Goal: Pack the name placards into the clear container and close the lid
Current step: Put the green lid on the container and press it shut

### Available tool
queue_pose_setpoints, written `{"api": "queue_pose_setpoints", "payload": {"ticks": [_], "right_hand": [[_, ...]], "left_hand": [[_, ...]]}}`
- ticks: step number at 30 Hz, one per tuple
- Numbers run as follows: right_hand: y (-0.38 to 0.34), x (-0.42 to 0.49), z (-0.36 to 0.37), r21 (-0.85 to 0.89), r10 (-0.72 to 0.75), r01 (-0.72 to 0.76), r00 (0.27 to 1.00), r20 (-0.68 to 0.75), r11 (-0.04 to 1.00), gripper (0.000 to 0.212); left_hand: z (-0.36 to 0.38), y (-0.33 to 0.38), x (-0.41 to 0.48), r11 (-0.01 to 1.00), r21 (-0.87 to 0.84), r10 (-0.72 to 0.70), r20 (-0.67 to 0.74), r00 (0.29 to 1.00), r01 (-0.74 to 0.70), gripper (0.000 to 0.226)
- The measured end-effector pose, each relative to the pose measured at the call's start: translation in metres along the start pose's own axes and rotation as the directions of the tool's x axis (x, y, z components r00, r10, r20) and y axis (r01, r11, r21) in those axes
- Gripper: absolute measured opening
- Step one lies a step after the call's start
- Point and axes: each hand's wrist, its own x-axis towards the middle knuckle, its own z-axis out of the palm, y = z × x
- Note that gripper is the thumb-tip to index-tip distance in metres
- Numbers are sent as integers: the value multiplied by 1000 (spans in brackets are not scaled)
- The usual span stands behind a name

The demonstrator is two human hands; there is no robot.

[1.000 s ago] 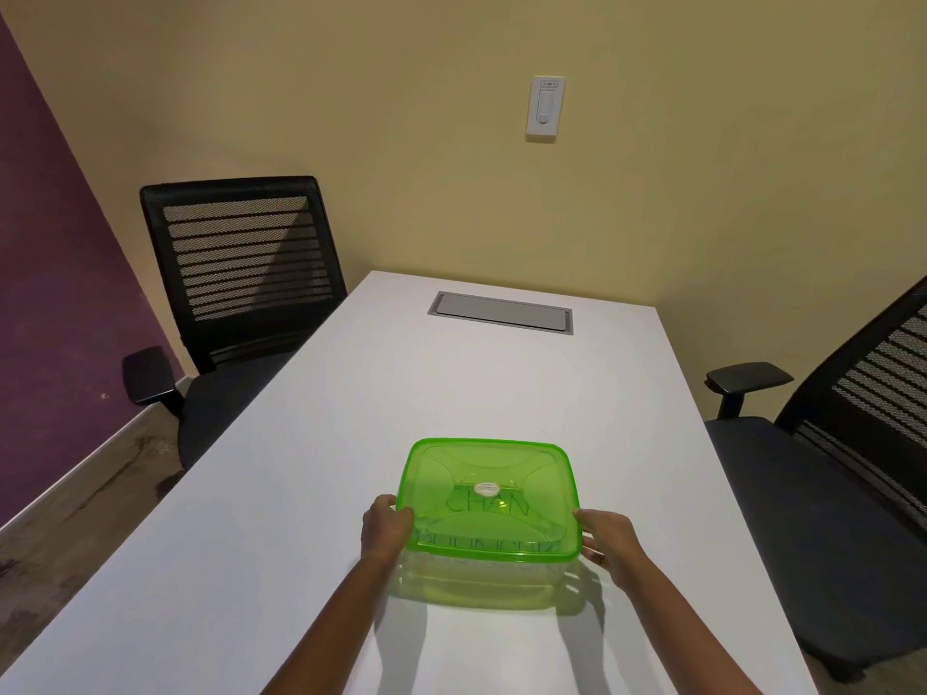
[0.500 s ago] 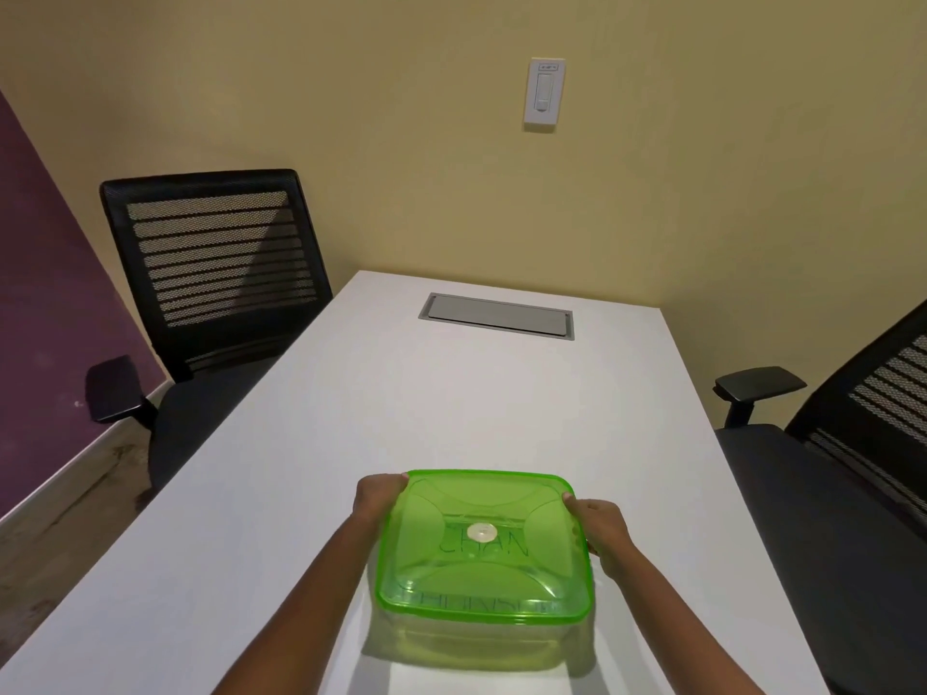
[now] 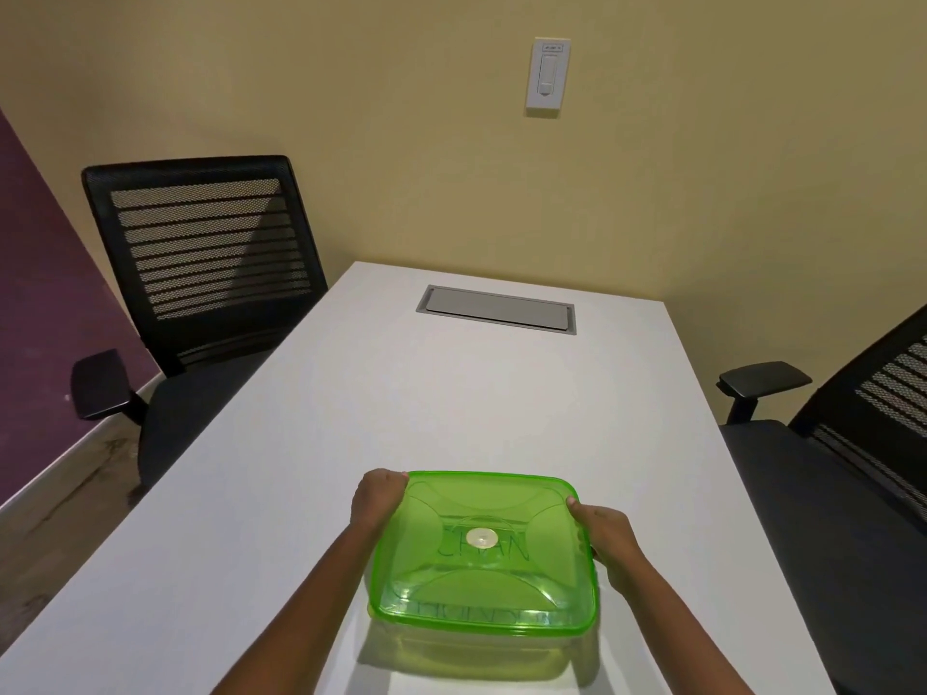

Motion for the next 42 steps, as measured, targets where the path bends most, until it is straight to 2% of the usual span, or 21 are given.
{"api": "queue_pose_setpoints", "payload": {"ticks": [4,7,8,10,13,16,20,22,27,30,35,39,42], "right_hand": [[0,-1,2,0,-8,8,1000,-20,1000,44],[-3,-6,2,-27,-12,12,1000,-10,1000,27],[-4,-7,2,-33,-17,16,1000,-6,999,30],[-4,-9,1,-41,-24,24,1000,4,999,42],[-7,-13,0,-39,-17,18,1000,22,999,38],[-8,-14,-2,-29,-11,12,999,34,999,36],[-7,-15,-3,31,25,-27,998,51,999,34],[-7,-14,-2,80,45,-47,999,31,996,45],[-10,-13,4,91,76,-72,996,-43,993,46],[-9,-11,8,80,81,-76,995,-61,994,48],[-10,-4,11,60,126,-121,988,-91,991,41],[-13,-4,11,60,163,-159,983,-85,986,31],[-13,-4,12,107,188,-177,977,-104,978,26]], "left_hand": [[6,18,-7,957,265,89,107,990,-115,35],[21,39,-10,870,436,130,252,959,-232,39],[26,47,-12,847,462,131,298,945,-263,39],[38,62,-13,837,452,117,403,908,-308,42],[59,78,-15,867,369,103,525,845,-334,42],[80,89,-21,882,320,103,585,805,-345,26],[98,96,-21,881,320,92,606,790,-348,33],[103,94,-17,894,306,82,605,792,-327,23],[110,87,-13,917,289,91,518,851,-274,36],[114,85,-14,912,309,95,481,871,-270,35],[117,83,-16,890,375,76,440,895,-260,51],[118,85,-18,874,409,74,420,904,-262,47],[118,87,-18,870,422,64,418,906,-257,36]]}}
